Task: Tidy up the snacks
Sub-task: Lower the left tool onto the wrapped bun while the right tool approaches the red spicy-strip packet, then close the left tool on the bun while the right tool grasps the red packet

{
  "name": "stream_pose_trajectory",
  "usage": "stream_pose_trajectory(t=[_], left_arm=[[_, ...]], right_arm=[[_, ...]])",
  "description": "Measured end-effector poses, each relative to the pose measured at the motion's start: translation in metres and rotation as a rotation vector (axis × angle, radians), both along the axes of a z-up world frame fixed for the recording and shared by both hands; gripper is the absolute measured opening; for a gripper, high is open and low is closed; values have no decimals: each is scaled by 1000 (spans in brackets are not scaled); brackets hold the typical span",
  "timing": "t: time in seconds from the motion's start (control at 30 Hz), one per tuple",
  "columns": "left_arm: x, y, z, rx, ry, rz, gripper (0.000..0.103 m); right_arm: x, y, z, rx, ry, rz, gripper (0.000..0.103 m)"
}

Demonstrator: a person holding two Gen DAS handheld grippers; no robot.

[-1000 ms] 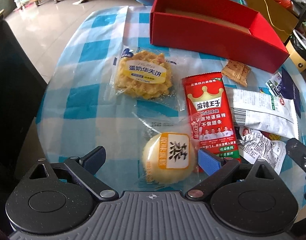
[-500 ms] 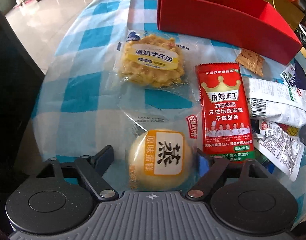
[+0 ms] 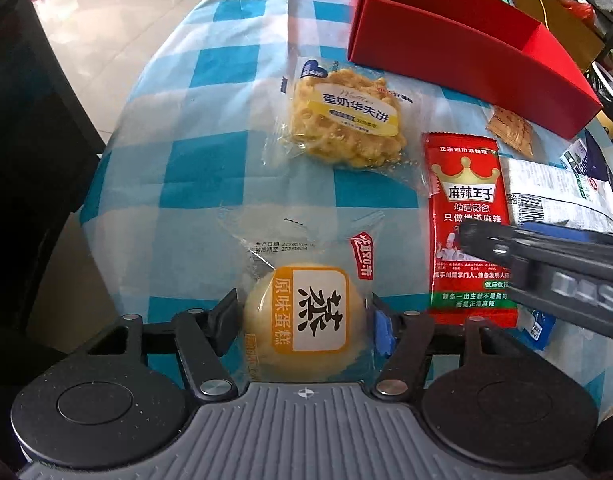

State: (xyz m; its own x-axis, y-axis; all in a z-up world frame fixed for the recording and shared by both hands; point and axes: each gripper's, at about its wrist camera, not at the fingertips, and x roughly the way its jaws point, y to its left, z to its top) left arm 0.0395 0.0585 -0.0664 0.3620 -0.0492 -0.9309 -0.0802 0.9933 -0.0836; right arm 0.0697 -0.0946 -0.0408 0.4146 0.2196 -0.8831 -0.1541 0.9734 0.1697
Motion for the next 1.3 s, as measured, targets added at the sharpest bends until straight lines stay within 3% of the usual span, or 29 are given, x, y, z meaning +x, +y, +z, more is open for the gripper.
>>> stream_pose_trajectory(t=[0.13,0.23,0.3,0.37,0.43,0.5,0.53,0.57,0.63,0.83,0.9,1.3], left_arm=[[-3,-4,-3,5,0,-35,87],[-4,-4,-7,13,14,-44,94],[-2,2,-11,10,30,-21,99],[-1,4,-14,15,39,-18,101],[-2,4,-14,19,39,-28,102],[-2,5,-15,19,38,-31,102],[-2,6,-15,18,37,-30,102],[-1,7,-15,15,39,-28,102],[-2,7,-13,16,36,-28,97],[-9,2,-4,14,6,-42,81],[-9,-1,-1,4,-6,-45,71],[-3,-14,5,-106,-8,-9,68]], right_arm=[[12,20,-12,-44,47,19,48],[14,31,-18,-84,68,32,54],[17,35,-18,-103,81,43,62],[20,42,-22,-102,105,98,83],[19,46,-25,-98,101,113,88],[13,50,-26,-142,81,161,79],[9,52,-25,-185,62,193,68],[6,50,-23,-188,54,209,59],[6,40,-20,-182,58,200,50],[-2,13,-9,-127,55,180,45],[-4,7,-8,-122,48,178,44],[-33,-49,5,53,9,99,43]])
